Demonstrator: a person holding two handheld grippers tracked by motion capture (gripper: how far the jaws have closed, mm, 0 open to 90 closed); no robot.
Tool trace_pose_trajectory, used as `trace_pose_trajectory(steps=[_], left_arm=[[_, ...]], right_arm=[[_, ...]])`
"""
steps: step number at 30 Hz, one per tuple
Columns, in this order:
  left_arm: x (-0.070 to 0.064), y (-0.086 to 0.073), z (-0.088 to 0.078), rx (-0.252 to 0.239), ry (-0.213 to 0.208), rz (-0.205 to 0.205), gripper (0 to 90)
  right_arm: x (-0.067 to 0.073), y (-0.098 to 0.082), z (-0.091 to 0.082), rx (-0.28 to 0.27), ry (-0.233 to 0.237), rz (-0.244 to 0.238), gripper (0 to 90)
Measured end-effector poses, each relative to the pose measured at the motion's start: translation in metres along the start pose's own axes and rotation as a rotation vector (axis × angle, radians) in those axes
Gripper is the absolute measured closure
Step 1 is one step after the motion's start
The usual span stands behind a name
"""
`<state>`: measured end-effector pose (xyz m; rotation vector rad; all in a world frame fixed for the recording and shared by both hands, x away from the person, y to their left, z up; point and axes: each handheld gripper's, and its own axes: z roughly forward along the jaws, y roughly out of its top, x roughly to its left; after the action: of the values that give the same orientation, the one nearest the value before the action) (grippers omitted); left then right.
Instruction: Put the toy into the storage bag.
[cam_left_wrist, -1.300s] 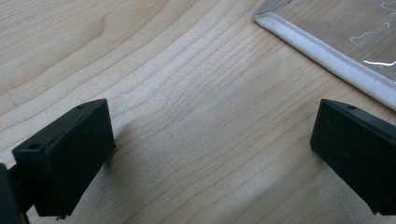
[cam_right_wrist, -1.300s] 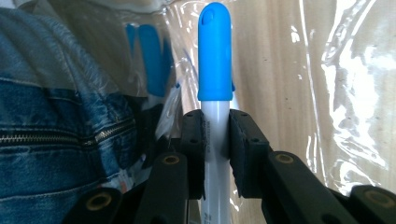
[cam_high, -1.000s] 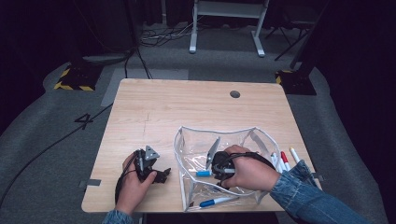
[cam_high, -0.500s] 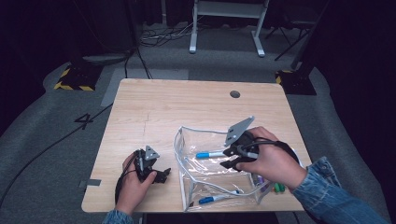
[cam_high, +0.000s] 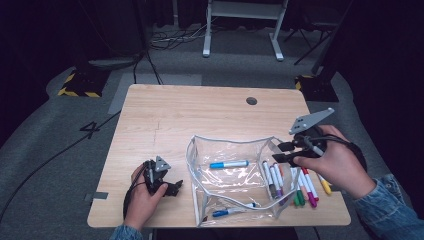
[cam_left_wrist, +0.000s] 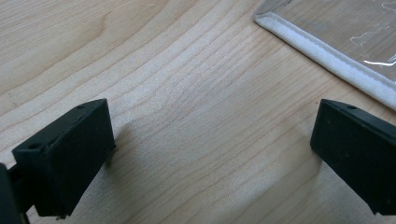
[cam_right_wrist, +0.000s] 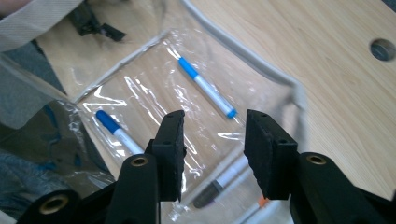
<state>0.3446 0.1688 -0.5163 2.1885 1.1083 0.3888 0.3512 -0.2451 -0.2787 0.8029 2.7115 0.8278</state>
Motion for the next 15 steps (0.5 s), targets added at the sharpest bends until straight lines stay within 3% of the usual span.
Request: trace_pose_trajectory(steps=[8,10,15], left_arm=[[0.000,0.000,0.000,0.001,-0.002,-0.007,0.0],[0.000,0.000,0.000,0.000,0.000,-0.006,0.0],[0.000,0.000,0.000,0.000,0.000,-0.007,0.0]], right_arm=[[-0.037,-0.042,-0.012,-0.007,-0.075,0.132,59.0],[-0.042,-0.047,-0.012,-0.003,-0.087,0.139,58.9],[-0.073,-0.079,-0.003,0.037,-0.141,0.238,58.4]])
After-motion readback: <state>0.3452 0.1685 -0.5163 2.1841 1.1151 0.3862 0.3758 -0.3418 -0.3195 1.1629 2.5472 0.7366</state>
